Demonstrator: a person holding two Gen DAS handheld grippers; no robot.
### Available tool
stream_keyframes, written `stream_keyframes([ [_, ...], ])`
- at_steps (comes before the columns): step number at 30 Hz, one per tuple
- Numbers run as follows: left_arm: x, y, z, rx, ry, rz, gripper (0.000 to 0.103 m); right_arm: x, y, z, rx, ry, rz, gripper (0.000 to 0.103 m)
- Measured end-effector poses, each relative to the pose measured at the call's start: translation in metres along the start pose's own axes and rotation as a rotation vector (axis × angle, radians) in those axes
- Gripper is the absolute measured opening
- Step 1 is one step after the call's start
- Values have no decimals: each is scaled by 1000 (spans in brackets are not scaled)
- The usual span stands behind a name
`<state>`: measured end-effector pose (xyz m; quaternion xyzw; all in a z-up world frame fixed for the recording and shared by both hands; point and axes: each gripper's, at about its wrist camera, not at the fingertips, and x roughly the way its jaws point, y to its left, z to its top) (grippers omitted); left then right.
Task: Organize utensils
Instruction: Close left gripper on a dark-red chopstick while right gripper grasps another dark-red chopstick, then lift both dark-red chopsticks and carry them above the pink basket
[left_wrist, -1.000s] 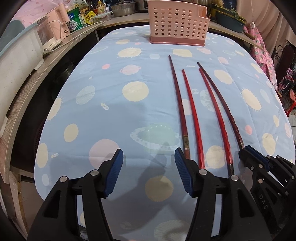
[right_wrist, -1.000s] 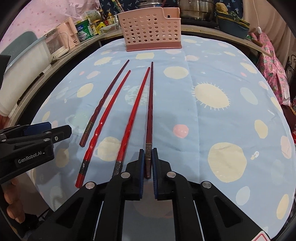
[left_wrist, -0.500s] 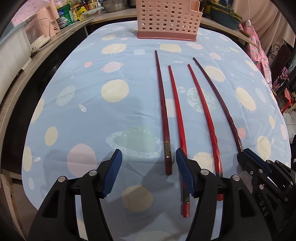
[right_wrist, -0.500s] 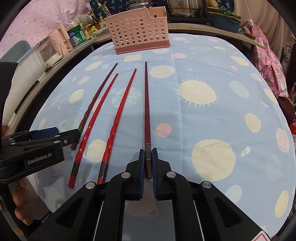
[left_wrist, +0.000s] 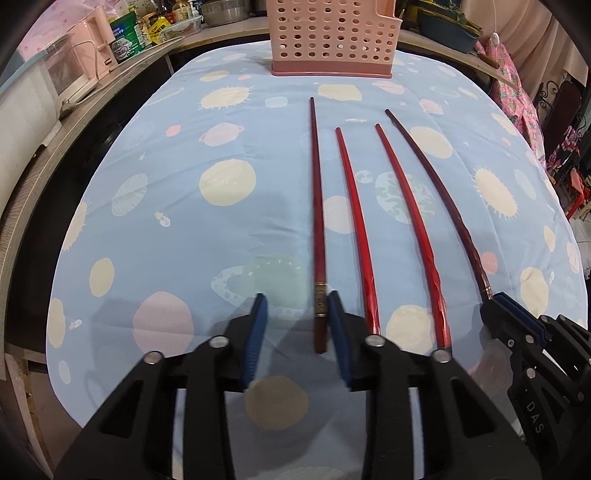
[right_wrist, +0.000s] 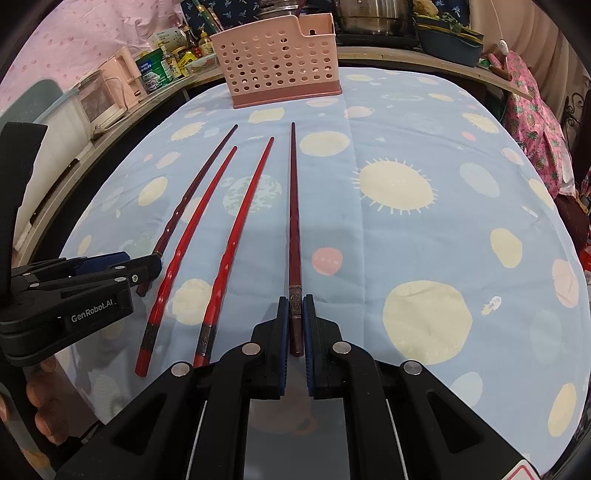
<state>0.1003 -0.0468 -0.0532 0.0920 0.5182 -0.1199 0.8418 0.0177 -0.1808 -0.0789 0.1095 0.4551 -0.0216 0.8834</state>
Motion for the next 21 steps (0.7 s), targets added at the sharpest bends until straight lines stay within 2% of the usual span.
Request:
stream_keyframes([
  [2,-1,0,-1,0,1,-3,13,0,0,0,0,0,0,7],
  [4,-1,3,-1,-5,4,-10,9,0,0,0,-1,1,0,7],
  [14,-14,17,-3,-46,-2,-35,8,-9,-4,1,8,-11,2,7],
  [21,-51,35,5,-84,-70,-43,8,-37,-9,10,21,-71,9,7],
])
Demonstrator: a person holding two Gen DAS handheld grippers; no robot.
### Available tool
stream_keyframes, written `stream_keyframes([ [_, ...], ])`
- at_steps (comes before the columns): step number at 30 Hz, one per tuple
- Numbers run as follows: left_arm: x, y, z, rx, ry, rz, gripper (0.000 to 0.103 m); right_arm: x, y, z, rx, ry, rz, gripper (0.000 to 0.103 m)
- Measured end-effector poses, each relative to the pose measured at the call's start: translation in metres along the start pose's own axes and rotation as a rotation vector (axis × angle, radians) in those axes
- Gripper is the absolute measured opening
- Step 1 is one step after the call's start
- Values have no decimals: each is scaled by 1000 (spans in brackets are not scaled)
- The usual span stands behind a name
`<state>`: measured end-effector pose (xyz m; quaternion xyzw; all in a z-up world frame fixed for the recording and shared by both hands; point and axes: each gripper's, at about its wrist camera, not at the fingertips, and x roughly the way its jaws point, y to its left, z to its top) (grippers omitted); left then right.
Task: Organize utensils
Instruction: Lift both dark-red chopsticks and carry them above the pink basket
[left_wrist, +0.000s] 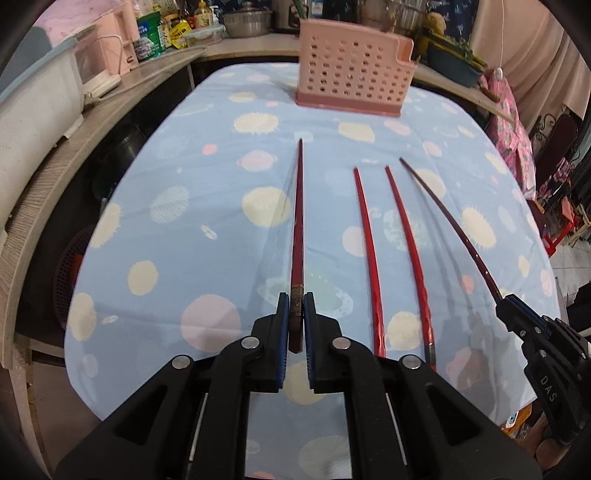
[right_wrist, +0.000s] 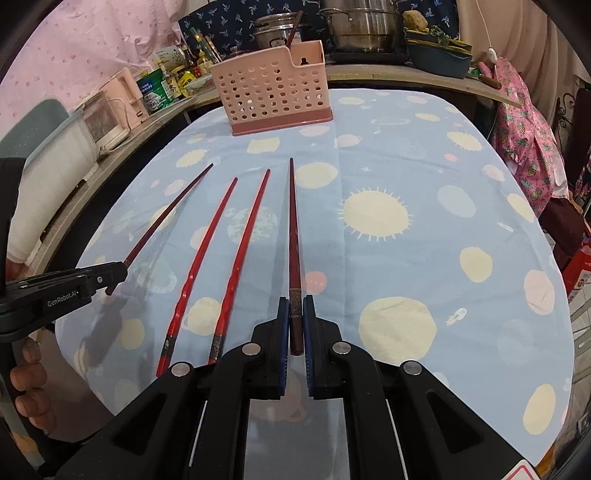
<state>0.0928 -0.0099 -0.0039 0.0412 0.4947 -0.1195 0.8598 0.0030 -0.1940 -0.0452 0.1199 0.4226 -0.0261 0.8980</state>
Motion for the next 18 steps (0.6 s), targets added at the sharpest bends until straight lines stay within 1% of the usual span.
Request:
stream_keyframes([
  [7,-43,12,23,-37,-96,-18,7,-40,-8,29,23,-110,11,7],
  [10,-59,17,36,-51,-138,-29,7,-57,-11,45,19,-163,12,7],
  [15,-83,21,61,-54,-214,-26,7,-81,-10,75,-1,-255,11,7],
  [18,-93,23,79,-55,-253,-27,7,-91,-10,95,-5,-300,25,7],
])
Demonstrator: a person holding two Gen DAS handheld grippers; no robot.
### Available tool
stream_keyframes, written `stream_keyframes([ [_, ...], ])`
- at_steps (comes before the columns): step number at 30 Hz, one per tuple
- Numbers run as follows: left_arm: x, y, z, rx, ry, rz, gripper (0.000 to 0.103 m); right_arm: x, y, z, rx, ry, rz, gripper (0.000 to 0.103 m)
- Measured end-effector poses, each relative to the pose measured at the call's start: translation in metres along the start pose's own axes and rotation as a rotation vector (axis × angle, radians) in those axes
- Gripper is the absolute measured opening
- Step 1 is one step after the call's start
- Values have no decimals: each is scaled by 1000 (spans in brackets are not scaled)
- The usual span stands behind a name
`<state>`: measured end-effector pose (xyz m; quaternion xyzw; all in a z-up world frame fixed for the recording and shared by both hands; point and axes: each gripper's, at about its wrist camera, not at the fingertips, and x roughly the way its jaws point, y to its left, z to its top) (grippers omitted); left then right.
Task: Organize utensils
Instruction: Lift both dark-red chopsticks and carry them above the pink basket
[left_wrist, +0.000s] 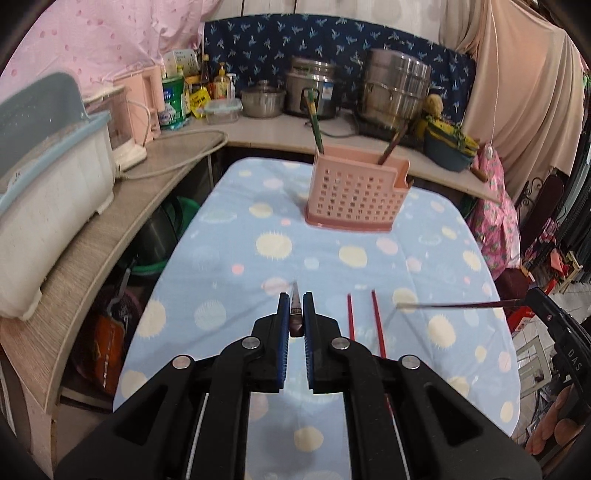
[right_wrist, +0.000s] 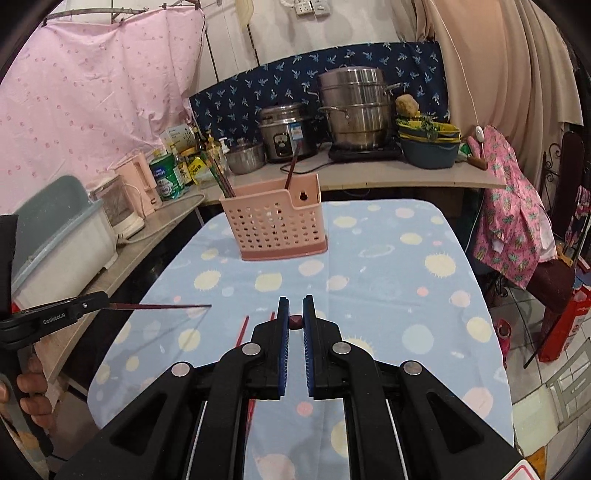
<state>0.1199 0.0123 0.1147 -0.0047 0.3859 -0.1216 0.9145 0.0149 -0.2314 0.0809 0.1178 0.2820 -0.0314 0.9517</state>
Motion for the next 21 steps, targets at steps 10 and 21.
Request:
stream_keyframes([
  [10,6,-9,65,-6,-69,-24,7,18,-2,58,13,-75,26,7],
  [21,-13,-31,156,-12,-215,-100,7,31,-7,133,56,-187,76,7],
])
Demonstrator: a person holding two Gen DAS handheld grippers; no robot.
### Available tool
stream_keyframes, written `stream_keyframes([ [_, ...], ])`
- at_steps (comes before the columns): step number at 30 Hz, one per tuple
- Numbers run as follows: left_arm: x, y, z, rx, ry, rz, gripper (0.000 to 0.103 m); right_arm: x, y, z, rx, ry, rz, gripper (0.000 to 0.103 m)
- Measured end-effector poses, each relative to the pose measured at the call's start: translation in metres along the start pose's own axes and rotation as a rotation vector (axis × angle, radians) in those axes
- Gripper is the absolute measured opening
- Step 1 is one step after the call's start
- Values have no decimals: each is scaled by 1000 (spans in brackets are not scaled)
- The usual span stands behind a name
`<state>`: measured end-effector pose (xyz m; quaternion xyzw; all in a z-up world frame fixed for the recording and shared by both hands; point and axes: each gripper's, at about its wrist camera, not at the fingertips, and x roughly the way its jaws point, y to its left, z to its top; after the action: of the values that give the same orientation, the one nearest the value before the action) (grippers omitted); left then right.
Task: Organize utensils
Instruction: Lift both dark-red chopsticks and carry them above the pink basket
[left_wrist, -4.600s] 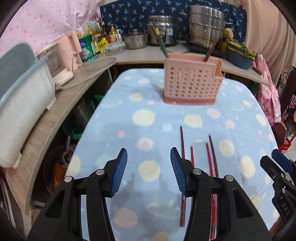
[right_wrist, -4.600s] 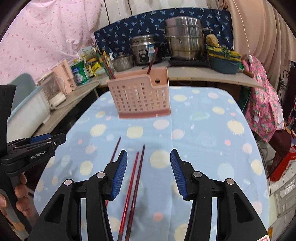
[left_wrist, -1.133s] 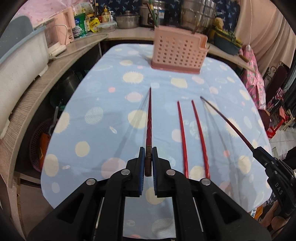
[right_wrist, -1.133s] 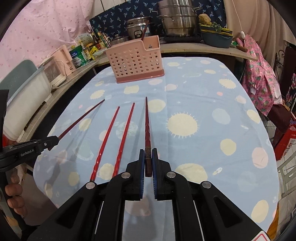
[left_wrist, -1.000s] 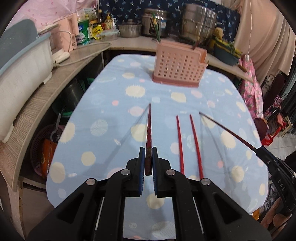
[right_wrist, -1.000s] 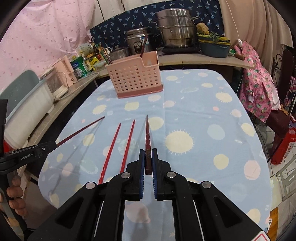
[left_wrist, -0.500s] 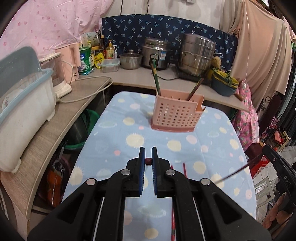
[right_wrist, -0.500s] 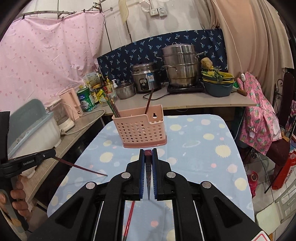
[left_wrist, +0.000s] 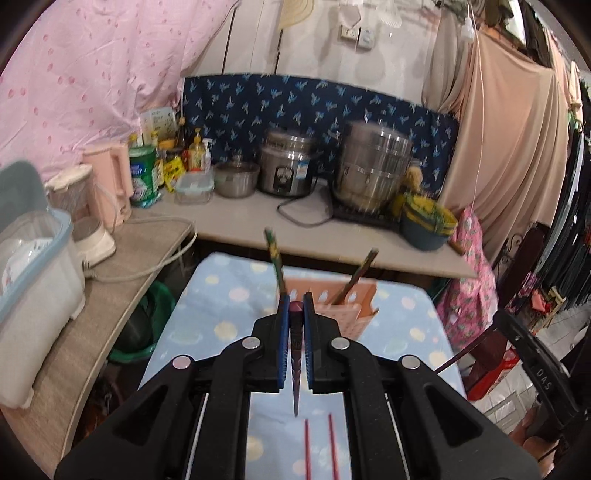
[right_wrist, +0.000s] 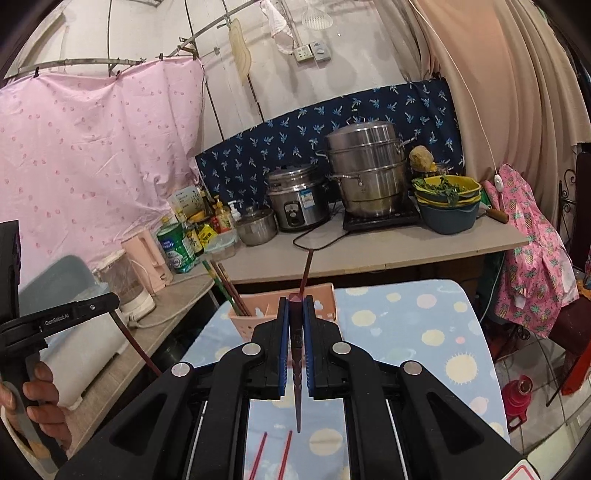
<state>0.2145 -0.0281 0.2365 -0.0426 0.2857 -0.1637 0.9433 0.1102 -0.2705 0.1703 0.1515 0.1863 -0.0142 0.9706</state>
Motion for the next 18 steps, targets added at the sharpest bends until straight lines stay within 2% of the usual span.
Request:
stream_keyframes([
  [4,3,-11,40,-12,-80,-8,7,18,4,39,15,-60,18,7],
  [9,22,-22,83,-17,-140,-4,7,50,16,85,13,-110,30,7],
  [14,48,-24,104,-12,-168,21,7,86,23,115,20,-132,41,7],
  [18,74,-20,109,-11,-159,28,7,118,27,121,13,-111,31,7],
])
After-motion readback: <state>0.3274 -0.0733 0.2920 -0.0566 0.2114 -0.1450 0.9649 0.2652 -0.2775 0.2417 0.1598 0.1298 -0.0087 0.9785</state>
